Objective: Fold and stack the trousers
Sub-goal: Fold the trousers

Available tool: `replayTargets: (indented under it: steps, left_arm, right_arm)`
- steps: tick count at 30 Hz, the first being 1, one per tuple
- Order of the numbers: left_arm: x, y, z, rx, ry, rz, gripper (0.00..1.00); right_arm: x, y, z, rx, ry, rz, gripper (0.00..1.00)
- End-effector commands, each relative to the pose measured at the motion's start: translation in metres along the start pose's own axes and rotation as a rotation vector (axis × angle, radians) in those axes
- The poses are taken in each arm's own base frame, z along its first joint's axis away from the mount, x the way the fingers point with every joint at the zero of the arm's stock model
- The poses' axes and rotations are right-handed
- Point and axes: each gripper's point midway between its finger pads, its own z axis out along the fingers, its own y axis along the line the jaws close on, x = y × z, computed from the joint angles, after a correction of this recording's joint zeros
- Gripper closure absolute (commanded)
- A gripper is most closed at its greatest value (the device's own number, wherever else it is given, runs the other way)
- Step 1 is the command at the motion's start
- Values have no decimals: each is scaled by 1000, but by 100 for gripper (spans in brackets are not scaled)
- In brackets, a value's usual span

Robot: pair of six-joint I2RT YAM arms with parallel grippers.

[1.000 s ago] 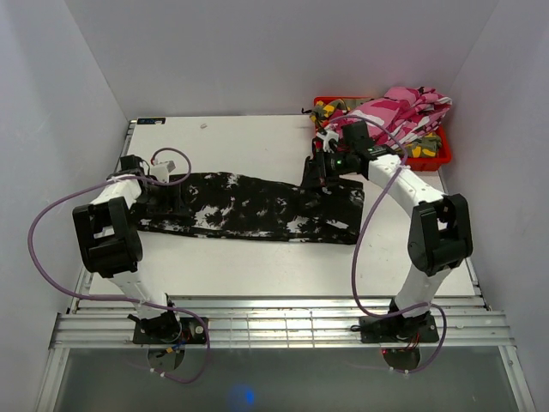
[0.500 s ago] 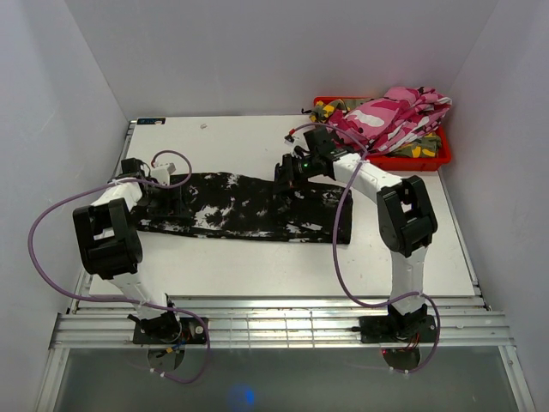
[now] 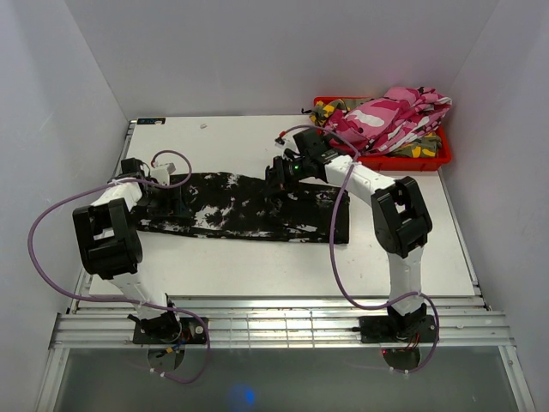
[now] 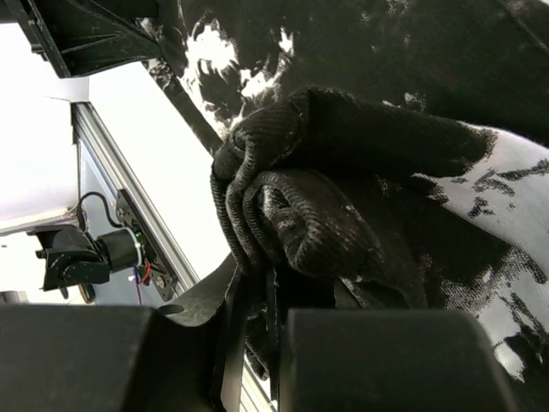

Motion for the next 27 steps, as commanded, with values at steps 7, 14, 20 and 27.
replayTargets:
  steps: [7,14,20,27]
  left_arm:
    - [-6,-8,-10,14,-37,6,17]
    - [-18,-21,-20,62,-91,33,17]
    - [-62,-67,-64,214,-287,161,17]
    - [-81,-141,-69,365,-344,300,21]
  right_arm:
    - [-6,7,18,-53,-5,-3,92]
    - [2,25,26,-123,18,-21,49]
    - [-41,48,-26,-145,-90,-197,23]
    - [-33,-32,-126,-44,-92,-291,56]
